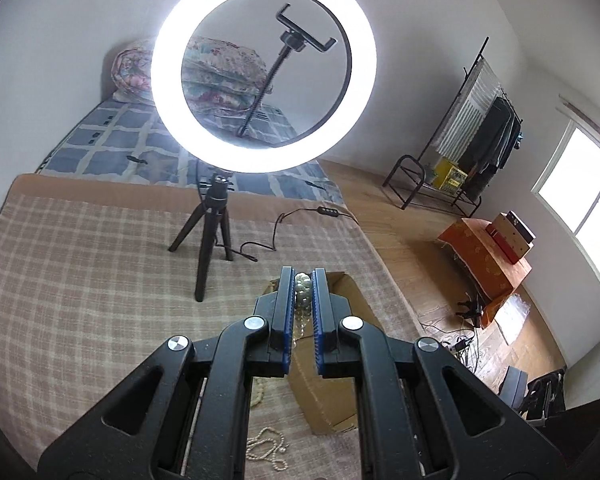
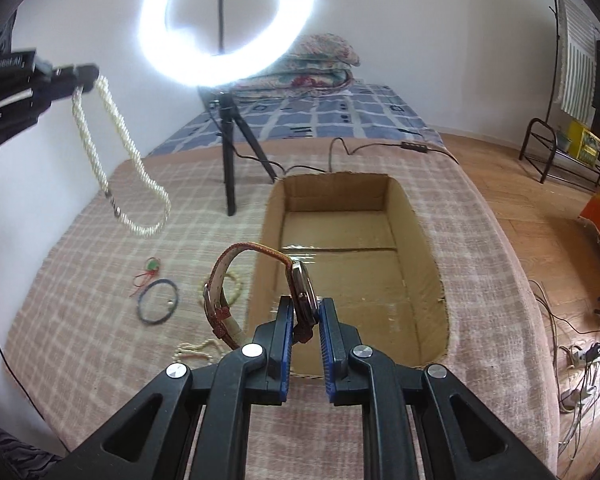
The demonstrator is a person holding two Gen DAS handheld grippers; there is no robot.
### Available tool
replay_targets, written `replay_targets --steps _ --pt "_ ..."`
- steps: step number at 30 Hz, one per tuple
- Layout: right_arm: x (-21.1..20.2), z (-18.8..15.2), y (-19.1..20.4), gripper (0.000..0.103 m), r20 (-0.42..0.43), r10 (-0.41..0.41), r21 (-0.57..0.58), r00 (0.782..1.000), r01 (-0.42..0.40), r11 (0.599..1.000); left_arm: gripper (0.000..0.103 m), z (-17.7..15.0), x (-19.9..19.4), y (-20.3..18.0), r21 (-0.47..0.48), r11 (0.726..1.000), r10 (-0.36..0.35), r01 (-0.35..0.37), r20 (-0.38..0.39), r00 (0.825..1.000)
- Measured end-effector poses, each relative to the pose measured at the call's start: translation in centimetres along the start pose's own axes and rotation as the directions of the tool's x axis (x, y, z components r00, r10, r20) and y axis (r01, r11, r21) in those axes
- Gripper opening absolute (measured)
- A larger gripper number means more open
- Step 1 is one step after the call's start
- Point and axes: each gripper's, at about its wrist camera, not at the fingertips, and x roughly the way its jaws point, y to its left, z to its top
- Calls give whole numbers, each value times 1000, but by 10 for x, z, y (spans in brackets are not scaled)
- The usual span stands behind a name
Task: Organize jewelry
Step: 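Lift and carry the watch with the right tool while the left tool carries the necklace over the box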
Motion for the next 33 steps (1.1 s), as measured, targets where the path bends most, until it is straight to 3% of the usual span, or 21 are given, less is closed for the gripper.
replay_targets --steps 11,16,26,33 --pt "16 0 -24 11 -44 -35 32 998 36 999 6 7 64 -50 2 998 -57 58 -40 998" --pt "20 0 -32 11 -53 -44 46 998 47 998 6 0 91 -64 22 998 -50 52 -77 996" --pt "28 -1 -37 11 -76 -49 52 996 53 997 6 -18 133 -73 49 998 -19 28 -172 985" --pt "29 -3 -34 11 -81 -42 39 996 45 998 6 -20 141 -71 40 999 -25 33 -186 982"
